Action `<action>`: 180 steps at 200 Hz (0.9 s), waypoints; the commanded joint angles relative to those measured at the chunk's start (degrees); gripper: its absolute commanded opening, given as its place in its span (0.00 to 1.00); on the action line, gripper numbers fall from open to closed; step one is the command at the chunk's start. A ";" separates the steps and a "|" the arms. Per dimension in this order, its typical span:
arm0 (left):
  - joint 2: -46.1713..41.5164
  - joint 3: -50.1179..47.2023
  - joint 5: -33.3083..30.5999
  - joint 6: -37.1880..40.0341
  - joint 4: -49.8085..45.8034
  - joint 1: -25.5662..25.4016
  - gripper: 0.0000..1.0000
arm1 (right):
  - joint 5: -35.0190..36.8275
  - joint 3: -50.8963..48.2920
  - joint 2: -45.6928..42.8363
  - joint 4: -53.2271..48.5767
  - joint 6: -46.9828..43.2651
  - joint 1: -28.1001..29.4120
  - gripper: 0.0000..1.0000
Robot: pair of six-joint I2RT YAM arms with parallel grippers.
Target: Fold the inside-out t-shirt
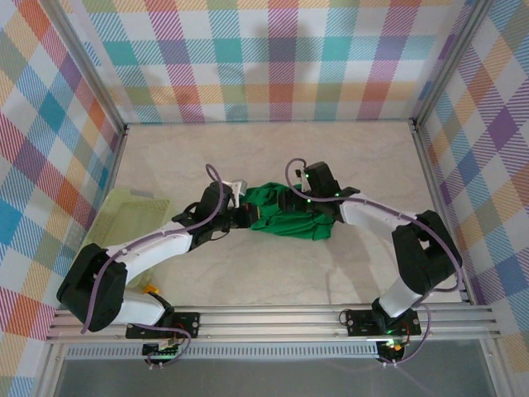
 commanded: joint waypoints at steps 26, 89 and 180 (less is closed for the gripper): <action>0.34 -2.58 -3.52 1.86 -0.96 0.10 0.21 | 11.44 5.65 6.93 -8.53 6.40 -0.10 0.66; 5.81 10.03 -9.15 5.41 -11.64 0.47 0.68 | 8.81 -3.36 -0.78 -2.09 4.01 -0.06 0.10; 20.28 21.57 -9.01 6.04 -18.47 0.75 0.30 | 6.74 -12.98 -13.38 2.24 1.51 1.62 0.00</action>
